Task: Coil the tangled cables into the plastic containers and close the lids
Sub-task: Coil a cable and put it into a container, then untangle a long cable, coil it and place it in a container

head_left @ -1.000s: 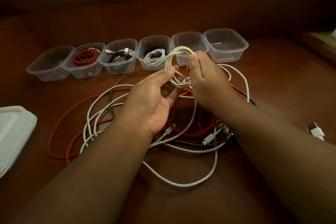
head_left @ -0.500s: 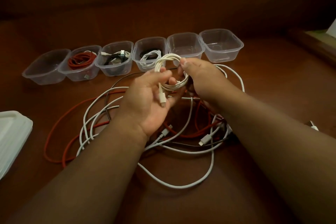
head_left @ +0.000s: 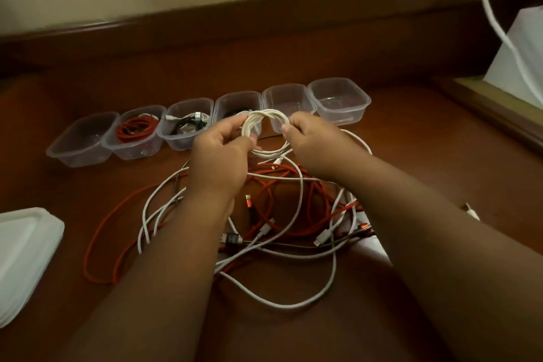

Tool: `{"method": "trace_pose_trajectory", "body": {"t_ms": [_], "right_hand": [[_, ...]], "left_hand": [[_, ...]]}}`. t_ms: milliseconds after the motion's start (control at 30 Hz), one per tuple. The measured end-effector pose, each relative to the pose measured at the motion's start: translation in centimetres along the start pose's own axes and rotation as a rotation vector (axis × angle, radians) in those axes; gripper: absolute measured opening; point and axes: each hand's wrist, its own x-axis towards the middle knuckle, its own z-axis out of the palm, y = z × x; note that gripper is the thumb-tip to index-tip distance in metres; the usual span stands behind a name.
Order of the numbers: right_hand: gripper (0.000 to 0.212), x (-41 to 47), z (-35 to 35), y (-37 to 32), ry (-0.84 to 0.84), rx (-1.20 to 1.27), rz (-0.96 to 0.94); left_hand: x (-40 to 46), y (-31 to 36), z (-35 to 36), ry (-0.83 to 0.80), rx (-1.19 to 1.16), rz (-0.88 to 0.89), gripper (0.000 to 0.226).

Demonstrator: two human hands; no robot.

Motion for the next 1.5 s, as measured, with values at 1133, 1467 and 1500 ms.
{"method": "trace_pose_trajectory", "body": {"t_ms": [1133, 1467, 1500], "right_hand": [[0.018, 12.3, -2.4, 4.0, 0.108, -0.33, 0.002], [0.043, -3.3, 2.1, 1.0, -0.139, -0.283, 0.032], [0.051, -4.0, 2.4, 0.8, -0.134, -0.303, 0.037]], "left_hand": [[8.0, 0.3, -0.2, -0.574, 1.289, 0.389, 0.044], [1.4, 0.9, -5.3, -0.454, 1.242, 0.099, 0.022], [0.9, 1.3, -5.5, -0.399, 1.139, 0.107, 0.022]]}}
